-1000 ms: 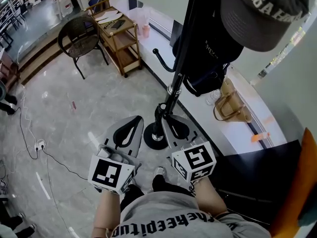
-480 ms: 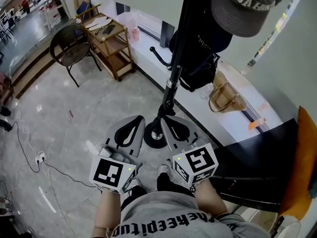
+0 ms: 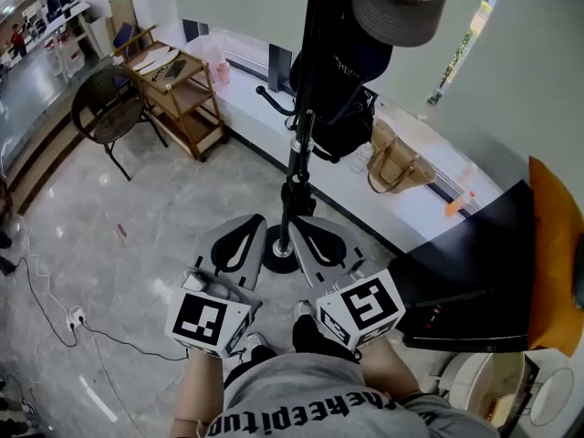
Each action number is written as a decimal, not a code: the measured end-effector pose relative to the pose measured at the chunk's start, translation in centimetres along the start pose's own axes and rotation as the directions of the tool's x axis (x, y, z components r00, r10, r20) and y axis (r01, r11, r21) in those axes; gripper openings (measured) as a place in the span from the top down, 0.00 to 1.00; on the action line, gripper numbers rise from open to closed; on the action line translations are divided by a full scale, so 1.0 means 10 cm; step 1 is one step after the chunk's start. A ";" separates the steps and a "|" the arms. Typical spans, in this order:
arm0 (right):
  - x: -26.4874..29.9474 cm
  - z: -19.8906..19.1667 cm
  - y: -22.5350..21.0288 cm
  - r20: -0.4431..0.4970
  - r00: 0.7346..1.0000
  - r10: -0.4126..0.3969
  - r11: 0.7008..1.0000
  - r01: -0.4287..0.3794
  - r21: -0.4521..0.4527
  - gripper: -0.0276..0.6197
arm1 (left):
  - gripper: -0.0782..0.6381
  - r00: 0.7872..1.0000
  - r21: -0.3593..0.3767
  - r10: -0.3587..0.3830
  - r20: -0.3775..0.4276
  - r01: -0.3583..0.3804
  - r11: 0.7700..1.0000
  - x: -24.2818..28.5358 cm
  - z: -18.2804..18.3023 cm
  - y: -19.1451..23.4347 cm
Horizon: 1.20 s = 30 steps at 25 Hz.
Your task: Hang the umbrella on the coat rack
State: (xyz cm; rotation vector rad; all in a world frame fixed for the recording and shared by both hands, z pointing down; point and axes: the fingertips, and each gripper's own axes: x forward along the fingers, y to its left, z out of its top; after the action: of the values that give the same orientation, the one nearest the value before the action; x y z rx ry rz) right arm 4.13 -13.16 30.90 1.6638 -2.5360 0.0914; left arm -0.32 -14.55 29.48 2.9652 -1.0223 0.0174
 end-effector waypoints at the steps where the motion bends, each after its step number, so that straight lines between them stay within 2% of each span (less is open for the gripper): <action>1: -0.03 0.01 0.02 0.003 1.000 -0.007 1.000 0.007 0.000 0.94 | 0.87 1.000 0.001 -0.009 0.002 0.009 1.000 -0.02 0.01 -0.02; 18: -0.33 0.11 0.29 0.040 0.994 -0.106 0.994 0.107 -0.008 0.94 | 0.87 0.990 0.010 -0.144 0.013 0.144 0.990 -0.22 0.01 -0.23; 30: -0.35 0.10 0.42 0.042 0.988 -0.147 0.989 0.147 -0.015 0.94 | 0.87 0.979 0.018 -0.201 0.012 0.201 0.979 -0.29 0.00 -0.26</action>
State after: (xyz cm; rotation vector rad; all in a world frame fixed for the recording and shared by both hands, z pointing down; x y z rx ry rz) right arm 1.64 -8.41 29.52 1.8577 -2.4250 0.0220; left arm -1.05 -10.71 29.46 3.0723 -0.7212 0.0054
